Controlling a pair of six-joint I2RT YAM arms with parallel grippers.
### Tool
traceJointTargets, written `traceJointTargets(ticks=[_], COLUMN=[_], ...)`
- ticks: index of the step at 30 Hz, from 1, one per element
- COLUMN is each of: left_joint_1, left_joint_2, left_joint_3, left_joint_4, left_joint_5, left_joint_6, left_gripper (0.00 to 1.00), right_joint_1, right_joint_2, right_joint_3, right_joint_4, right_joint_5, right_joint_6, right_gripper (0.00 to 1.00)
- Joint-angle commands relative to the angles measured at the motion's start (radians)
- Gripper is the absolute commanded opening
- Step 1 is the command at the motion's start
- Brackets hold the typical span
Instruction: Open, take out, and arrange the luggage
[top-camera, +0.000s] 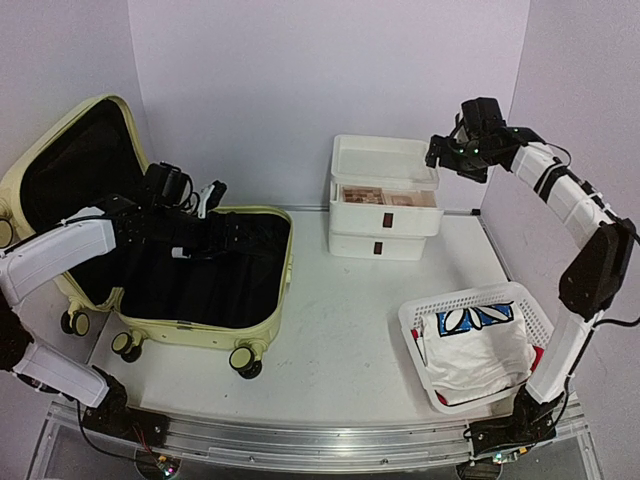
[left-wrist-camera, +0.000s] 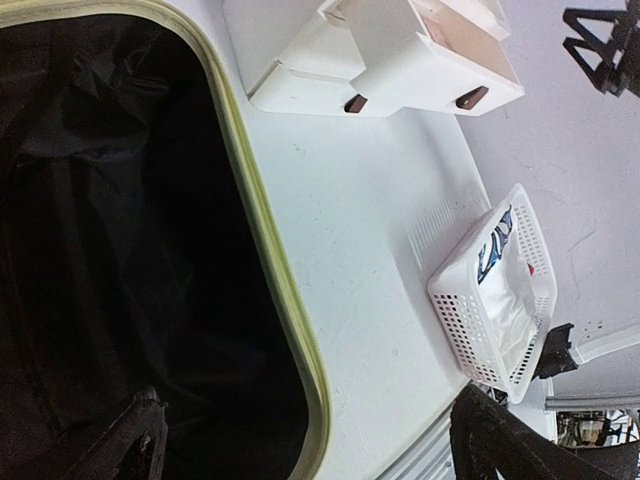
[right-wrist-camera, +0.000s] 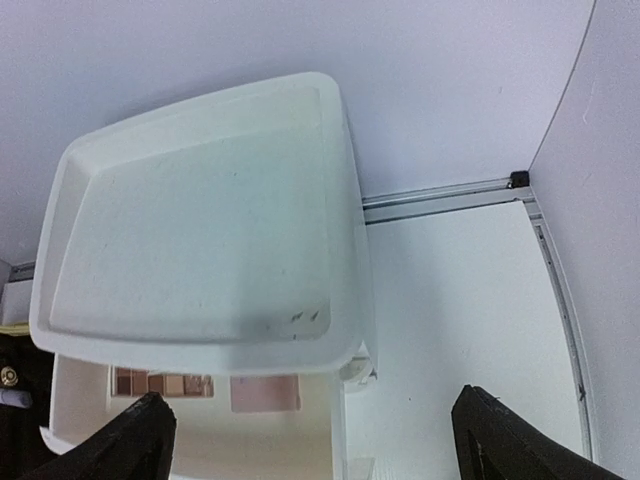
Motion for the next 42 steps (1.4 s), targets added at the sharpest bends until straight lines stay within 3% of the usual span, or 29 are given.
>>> traceJointTargets(ticks=[1, 8, 15, 19, 24, 27, 33, 42], left_joint_1=[-0.039, -0.128, -0.268, -0.364, -0.471, -0.525, -0.549, -0.547], left_joint_2=[0.002, 0.024, 0.036, 0.071, 0.179, 0.255, 0.445, 0.682], left_joint_3=[0.04, -0.013, -0.061, -0.038, 0.046, 0.099, 0.22, 0.479], left_joint_4=[0.102, 0.16, 0.296, 0.326, 0.387, 0.461, 0.589, 0.614], left_joint_5=[0.018, -0.017, -0.097, -0.174, -0.225, -0.23, -0.145, -0.237], left_joint_6=[-0.059, -0.076, -0.008, 0.102, 0.235, 0.313, 0.456, 0.498], left_gripper=[0.99, 0.95, 0.84, 0.8, 0.77, 0.76, 0.73, 0.49], right_joint_1=[-0.039, -0.048, -0.048, -0.048, -0.047, -0.047, -0.047, -0.037], right_joint_2=[0.169, 0.409, 0.508, 0.54, 0.516, 0.458, 0.306, 0.129], right_joint_3=[0.198, 0.473, 0.558, 0.566, 0.521, 0.457, 0.277, 0.087], right_joint_4=[-0.018, -0.035, -0.037, -0.034, -0.038, -0.047, -0.093, -0.117], right_joint_5=[-0.069, 0.005, 0.07, 0.095, 0.003, -0.059, -0.121, -0.184], right_joint_6=[-0.028, -0.088, -0.132, -0.168, -0.19, -0.186, -0.15, -0.032], right_gripper=[0.97, 0.86, 0.71, 0.44, 0.11, 0.0, 0.0, 0.0])
